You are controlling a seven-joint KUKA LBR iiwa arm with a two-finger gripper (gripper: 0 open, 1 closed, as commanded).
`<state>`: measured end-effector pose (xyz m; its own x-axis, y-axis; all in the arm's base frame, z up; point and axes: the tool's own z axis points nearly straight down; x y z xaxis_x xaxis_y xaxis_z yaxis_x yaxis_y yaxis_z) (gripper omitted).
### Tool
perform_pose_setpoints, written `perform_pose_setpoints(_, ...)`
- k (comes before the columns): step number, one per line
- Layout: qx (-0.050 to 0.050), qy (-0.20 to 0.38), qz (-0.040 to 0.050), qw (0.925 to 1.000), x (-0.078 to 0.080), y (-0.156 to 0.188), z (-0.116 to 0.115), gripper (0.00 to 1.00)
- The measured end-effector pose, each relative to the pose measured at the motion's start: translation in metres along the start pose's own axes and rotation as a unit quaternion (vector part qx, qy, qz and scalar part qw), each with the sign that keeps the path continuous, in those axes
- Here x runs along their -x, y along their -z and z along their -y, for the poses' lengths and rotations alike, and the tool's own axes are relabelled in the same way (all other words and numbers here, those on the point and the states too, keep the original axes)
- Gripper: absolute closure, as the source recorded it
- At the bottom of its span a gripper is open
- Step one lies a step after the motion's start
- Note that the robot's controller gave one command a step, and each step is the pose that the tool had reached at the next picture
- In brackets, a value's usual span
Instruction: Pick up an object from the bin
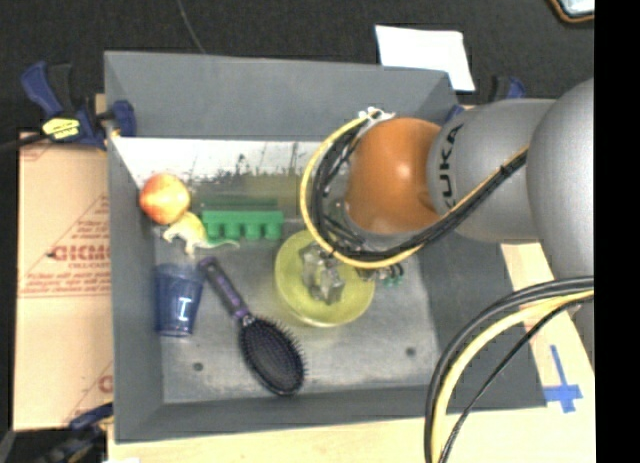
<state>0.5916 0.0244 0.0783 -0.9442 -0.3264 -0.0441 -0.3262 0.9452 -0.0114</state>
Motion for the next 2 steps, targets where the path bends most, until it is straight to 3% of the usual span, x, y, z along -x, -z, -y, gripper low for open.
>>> perform_pose_setpoints(2,0.001,-0.001,-0.0037,1.0,-0.001,0.034,0.0,1.0)
